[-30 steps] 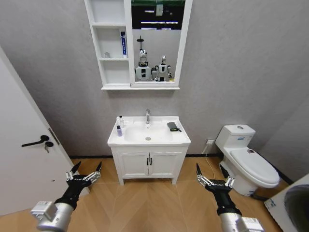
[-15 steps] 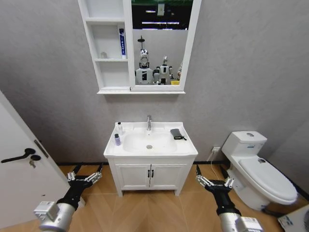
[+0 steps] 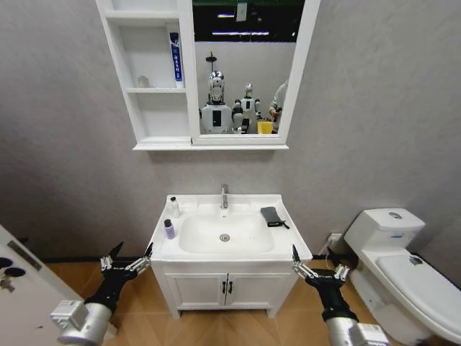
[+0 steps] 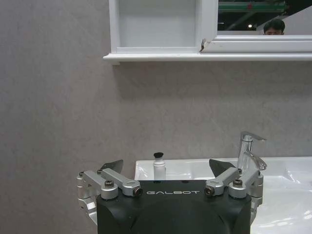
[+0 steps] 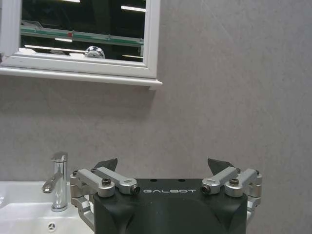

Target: Move facial cleanser and shampoo from washbasin to cabinet, then wipe washbasin with towel.

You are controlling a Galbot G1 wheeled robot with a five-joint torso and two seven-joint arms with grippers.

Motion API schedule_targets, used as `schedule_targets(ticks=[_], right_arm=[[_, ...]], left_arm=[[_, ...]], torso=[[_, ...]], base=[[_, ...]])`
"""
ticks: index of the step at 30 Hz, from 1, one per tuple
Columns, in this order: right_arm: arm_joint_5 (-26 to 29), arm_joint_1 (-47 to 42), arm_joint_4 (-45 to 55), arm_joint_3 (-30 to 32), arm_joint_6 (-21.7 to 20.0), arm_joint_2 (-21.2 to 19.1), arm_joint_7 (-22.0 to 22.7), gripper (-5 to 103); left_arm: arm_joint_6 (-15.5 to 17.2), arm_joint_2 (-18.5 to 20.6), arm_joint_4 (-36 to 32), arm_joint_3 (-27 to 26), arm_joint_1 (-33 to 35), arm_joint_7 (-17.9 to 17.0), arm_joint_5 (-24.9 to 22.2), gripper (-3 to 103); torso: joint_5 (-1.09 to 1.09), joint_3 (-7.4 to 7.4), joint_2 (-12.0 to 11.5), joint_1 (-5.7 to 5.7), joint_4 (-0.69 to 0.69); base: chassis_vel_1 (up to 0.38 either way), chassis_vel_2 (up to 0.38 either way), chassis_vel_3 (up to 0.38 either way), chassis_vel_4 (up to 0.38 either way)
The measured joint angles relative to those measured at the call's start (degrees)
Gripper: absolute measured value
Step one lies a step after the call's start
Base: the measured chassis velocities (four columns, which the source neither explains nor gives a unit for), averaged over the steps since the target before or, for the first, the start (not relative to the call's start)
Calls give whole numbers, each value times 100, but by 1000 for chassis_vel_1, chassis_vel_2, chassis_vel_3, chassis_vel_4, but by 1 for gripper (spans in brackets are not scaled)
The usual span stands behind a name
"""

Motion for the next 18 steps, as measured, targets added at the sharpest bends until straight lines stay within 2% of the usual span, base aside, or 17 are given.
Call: schedule_targets(ticks=[5, 11, 12, 14, 15, 16, 18], right_arm=[[-104, 28, -52, -22, -56, -17, 116, 100], [-580, 94, -278, -253, -117, -51, 258, 100], [-717, 116, -388, -342, -65, -37, 355, 100], [-775, 126, -460, -403, 17, -30, 408, 100], [-884, 153, -588, -471, 171, -13, 556, 100], [-884, 153, -588, -471, 171, -13, 556, 100], [-917, 167, -679, -494, 286, -8, 625, 100]], left_arm=[[-64, -18, 86, 149, 0, -2, 180, 100], [-147, 275, 386, 330, -69, 102, 341, 100], [-147, 455, 572, 411, -179, 141, 269, 100], [-147, 560, 723, 474, -275, 179, 178, 100], [-147, 745, 1014, 628, -489, 231, -66, 100], [-147, 745, 1014, 628, -489, 231, -66, 100], [-144, 973, 1444, 856, -891, 320, -298, 100]], torso=[[-1, 0, 0, -1, -2], [-2, -3, 3, -10, 1], [1, -3, 3, -10, -1], [-1, -3, 3, -10, 0], [-1, -2, 3, -8, 0], [-1, -2, 3, -8, 0], [-2, -1, 1, -5, 0]], base=[[-33, 39, 3, 0], [45, -39, -34, 22], [0, 0, 0, 0], [0, 0, 0, 0], [0, 0, 0, 0], [0, 0, 0, 0], [0, 0, 0, 0]])
